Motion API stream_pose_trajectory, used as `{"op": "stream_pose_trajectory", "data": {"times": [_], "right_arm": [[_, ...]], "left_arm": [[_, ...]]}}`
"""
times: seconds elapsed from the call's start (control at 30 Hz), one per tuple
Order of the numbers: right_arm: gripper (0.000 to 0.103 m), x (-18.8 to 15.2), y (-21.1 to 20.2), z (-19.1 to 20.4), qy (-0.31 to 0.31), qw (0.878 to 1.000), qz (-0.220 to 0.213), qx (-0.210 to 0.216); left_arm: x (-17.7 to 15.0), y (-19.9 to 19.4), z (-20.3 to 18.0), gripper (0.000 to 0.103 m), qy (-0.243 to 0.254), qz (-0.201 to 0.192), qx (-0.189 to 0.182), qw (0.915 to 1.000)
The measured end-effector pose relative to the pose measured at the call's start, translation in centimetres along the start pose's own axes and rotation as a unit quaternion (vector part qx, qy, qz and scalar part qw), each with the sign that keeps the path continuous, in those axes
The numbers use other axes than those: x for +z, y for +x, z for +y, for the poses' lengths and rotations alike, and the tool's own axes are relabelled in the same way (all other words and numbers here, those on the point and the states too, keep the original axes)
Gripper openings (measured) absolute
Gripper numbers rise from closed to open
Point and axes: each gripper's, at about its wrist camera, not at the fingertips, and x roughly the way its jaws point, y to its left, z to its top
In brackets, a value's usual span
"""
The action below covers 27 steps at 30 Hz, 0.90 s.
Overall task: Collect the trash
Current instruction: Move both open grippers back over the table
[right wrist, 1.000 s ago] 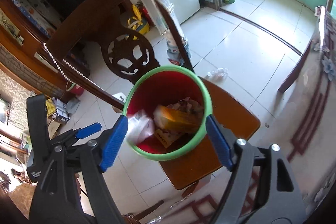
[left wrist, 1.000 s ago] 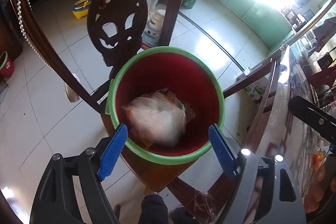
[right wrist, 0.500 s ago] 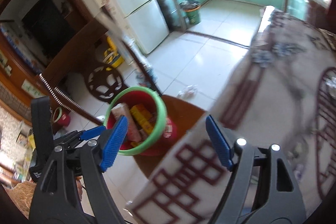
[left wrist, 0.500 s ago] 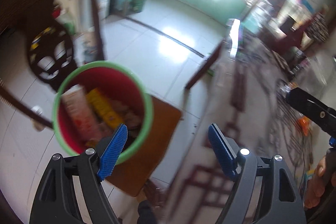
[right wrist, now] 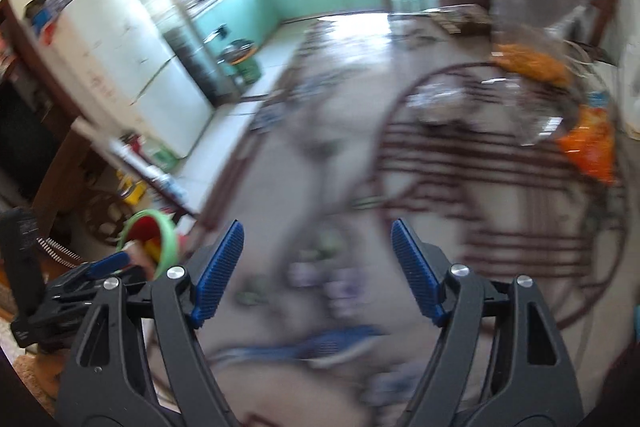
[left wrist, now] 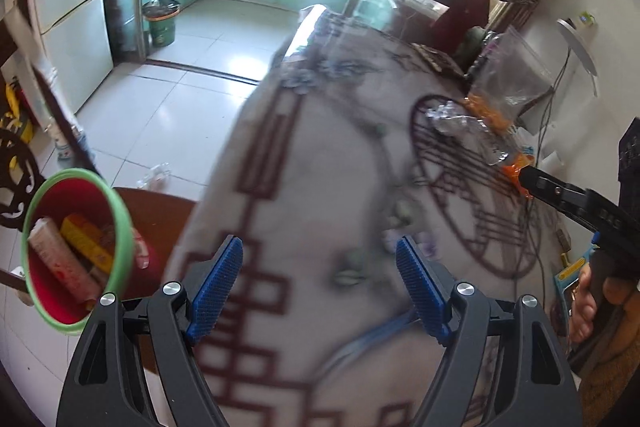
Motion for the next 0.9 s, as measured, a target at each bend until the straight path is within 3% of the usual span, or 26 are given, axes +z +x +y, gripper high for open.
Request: {"op": "stream_pose_trajectory", "data": {"times": [0.17,0.33,0.47,0.57,0.67,0.83,0.9], "right_arm": [[0.075,1.9,-1.5,-7.8,0.017,0.999,-0.01,-0.026],[0.077,5.1,-0.1,-15.0,0.015,0.998,-0.009,-0.054],[0.079,8.4,4.4,-16.8,-0.076,0.991,0.005,-0.107],[0.079,10.0,7.0,-17.8,-0.105,0.986,-0.001,-0.127],[0.079,10.9,9.5,-19.5,-0.089,0.986,0.004,-0.14],[0.079,10.4,13.9,-22.3,-0.067,0.986,0.057,-0.139],[0.07,10.1,14.3,-22.7,-0.052,0.989,0.065,-0.124]], "left_arm": [[0.9,1.1,-5.6,0.075,0.008,-0.004,-0.002,1.0],[1.5,2.5,-10.8,0.076,0.025,-0.003,0.0,0.9997],[2.6,4.1,-14.0,0.076,0.026,0.001,0.004,0.9997],[3.8,4.7,-15.8,0.076,0.024,-0.005,0.005,0.9997],[5.1,5.0,-17.7,0.079,0.03,-0.022,0.013,0.9992],[6.7,6.3,-19.4,0.084,0.03,-0.03,0.017,0.9989],[7.5,7.3,-20.0,0.084,0.035,-0.032,0.019,0.9987]]}}
